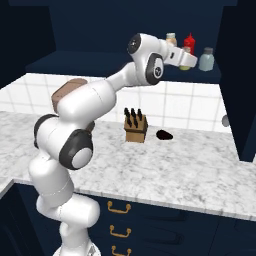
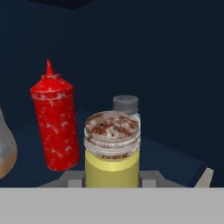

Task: Put the shaker and condiment bottle from the counter next to their counterparts in the cabinet.

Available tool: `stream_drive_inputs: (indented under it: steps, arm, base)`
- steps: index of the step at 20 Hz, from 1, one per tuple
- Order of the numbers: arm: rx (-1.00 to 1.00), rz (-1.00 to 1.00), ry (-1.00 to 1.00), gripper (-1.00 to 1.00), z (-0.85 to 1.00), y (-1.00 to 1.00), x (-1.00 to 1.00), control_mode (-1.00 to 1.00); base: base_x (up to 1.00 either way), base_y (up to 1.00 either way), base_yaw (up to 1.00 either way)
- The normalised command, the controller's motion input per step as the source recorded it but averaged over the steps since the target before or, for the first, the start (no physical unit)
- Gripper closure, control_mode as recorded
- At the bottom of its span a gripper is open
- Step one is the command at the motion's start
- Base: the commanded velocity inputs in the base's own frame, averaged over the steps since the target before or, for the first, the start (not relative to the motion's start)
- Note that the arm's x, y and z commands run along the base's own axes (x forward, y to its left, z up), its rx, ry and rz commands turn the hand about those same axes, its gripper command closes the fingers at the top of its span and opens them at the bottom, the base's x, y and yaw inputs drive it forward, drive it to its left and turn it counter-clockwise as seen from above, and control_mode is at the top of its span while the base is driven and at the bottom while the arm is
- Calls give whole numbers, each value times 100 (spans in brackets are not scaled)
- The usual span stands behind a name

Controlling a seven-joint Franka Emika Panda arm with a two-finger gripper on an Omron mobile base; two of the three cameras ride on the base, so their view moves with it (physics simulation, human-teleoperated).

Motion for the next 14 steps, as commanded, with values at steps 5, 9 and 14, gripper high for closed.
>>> stream_drive_inputs:
  steps: [5, 9, 14]
  arm:
    - [0, 0, 0, 100, 0, -8, 21, -100]
    - [0, 0, 0, -100, 0, 0, 24, -100]
    - [0, 0, 0, -100, 0, 0, 5, -100]
  base:
    - [0, 0, 0]
    - [0, 0, 0]
    - [0, 0, 0]
